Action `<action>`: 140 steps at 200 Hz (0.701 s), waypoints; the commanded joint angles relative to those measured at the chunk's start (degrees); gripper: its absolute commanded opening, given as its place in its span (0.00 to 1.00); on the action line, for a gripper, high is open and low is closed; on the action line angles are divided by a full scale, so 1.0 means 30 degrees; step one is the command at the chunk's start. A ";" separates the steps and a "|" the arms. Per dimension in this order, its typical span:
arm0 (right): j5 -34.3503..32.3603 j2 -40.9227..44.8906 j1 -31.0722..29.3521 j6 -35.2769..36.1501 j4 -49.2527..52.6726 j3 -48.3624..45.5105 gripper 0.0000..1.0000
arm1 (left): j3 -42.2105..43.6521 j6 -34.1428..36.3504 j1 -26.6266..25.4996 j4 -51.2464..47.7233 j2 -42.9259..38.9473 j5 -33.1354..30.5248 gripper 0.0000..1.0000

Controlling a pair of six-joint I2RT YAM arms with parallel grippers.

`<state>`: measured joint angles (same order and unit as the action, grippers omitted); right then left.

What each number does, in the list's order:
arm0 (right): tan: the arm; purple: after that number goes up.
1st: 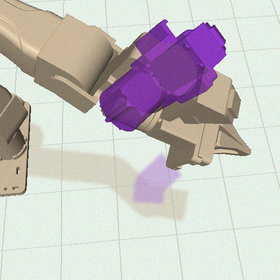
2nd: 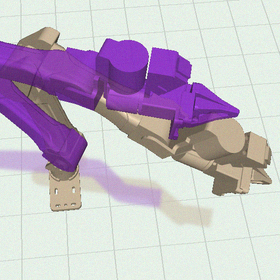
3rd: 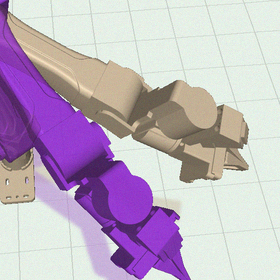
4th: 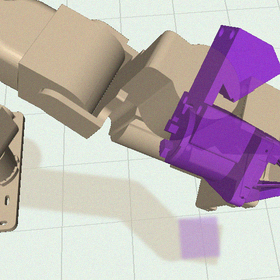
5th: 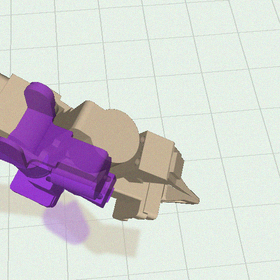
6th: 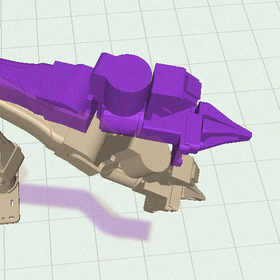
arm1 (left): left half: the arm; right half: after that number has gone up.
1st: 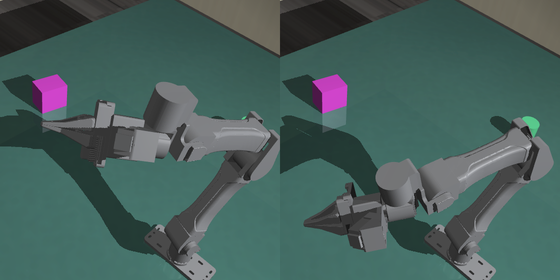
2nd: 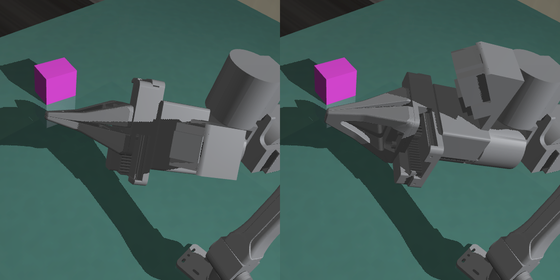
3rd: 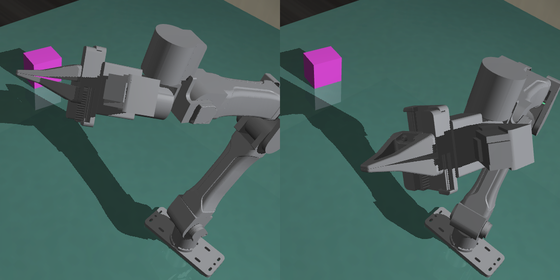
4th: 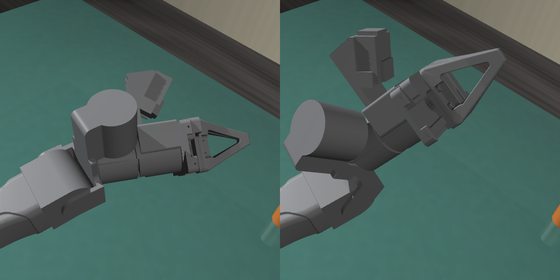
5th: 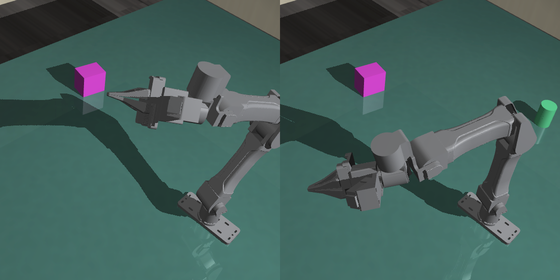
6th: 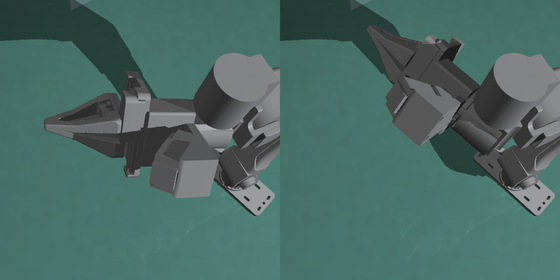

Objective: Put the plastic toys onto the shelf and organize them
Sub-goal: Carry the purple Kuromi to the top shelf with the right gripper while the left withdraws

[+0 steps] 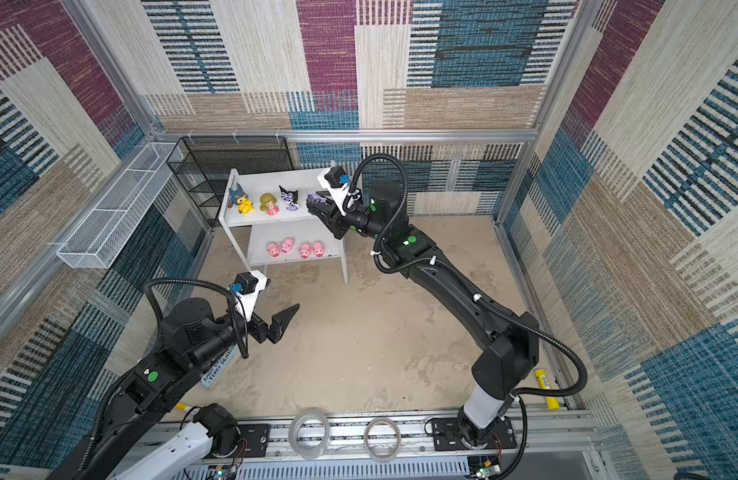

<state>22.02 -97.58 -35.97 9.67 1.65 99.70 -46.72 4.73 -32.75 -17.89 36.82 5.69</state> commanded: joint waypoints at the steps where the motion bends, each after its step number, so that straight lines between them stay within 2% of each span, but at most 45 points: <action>1: -0.0334 -0.0940 0.0120 0.0155 0.0315 0.1165 0.29 | -0.0064 0.0662 0.0019 0.0126 -0.0211 0.0098 0.99; 53: -0.0843 -0.3159 0.0248 -0.0352 0.2293 0.4250 0.29 | -0.0989 0.1284 0.0026 -0.0198 -0.0021 -0.0077 0.99; 140: -0.0914 -0.4259 0.0554 -0.1113 0.3506 0.5498 0.29 | -0.2203 0.2413 0.0020 0.0856 0.1076 -0.1377 0.99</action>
<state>19.35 -109.49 -34.72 7.62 11.94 114.61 -52.51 9.82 -32.75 -18.24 39.79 3.01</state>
